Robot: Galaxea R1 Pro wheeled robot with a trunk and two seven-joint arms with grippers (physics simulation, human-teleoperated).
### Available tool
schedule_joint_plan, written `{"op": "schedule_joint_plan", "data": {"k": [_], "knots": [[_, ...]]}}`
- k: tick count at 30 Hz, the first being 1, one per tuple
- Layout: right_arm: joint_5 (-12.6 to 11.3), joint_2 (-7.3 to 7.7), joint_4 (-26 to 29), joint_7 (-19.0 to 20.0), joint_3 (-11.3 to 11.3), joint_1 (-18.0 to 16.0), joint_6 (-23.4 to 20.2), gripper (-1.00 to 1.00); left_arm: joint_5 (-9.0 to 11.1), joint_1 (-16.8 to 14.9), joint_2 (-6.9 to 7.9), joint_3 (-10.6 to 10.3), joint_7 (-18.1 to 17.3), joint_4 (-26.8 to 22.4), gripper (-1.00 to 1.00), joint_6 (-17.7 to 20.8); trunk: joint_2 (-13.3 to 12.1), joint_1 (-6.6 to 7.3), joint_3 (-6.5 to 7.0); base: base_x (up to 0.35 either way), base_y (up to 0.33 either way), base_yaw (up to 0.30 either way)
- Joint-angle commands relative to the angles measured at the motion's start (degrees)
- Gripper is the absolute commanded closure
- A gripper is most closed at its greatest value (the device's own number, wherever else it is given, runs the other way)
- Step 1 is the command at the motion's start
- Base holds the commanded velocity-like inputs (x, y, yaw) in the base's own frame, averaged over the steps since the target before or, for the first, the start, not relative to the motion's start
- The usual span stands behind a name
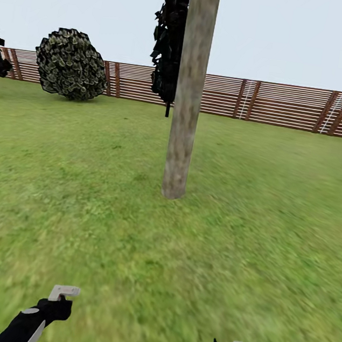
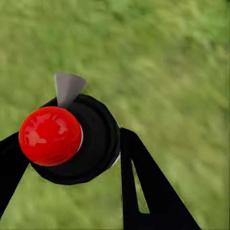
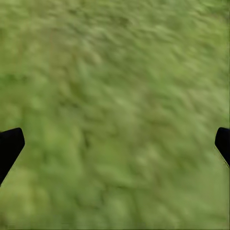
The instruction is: In the garden, pick up the pesticide atomizer on the floor and spray pesticide onto both trees until each tree trunk is fully covered.
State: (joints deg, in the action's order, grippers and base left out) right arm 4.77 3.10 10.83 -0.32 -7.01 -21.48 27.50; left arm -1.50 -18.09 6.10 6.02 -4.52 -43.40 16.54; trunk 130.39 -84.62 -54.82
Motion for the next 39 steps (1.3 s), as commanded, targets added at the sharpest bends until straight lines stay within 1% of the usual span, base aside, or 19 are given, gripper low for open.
{"op": "schedule_joint_plan", "data": {"k": [1,24,28,33,39], "knots": [[0.50,-0.02,-0.07,-0.03,-0.38,-0.04,0.18,-1.00,-0.17,-0.02,-0.03,0.22,-0.40,-0.10,1.00,0.34,0.02,-0.02,-0.05,0.344,-0.071,0.000],[0.49,-0.01,-0.02,-0.03,-0.42,-0.03,0.18,-1.00,-0.17,-0.02,-0.03,0.30,-0.40,-0.10,1.00,0.34,0.02,-0.02,-0.05,0.344,-0.076,0.000],[0.47,-0.14,-0.02,-0.03,-0.38,-0.04,0.18,-1.00,-0.17,-0.02,-0.03,0.38,-0.40,-0.10,1.00,0.34,0.02,-0.02,-0.05,0.344,-0.076,0.137],[0.42,0.19,-0.02,-0.03,-0.46,-0.05,0.18,-1.00,-0.17,-0.02,-0.03,0.32,-0.40,-0.10,1.00,0.34,0.02,-0.02,-0.05,0.344,-0.076,0.023],[0.42,0.24,-0.02,-0.03,-0.46,-0.05,0.18,-1.00,-0.17,-0.02,-0.03,0.30,-0.40,-0.10,1.00,0.34,0.02,-0.02,-0.05,0.344,-0.076,0.001]]}}
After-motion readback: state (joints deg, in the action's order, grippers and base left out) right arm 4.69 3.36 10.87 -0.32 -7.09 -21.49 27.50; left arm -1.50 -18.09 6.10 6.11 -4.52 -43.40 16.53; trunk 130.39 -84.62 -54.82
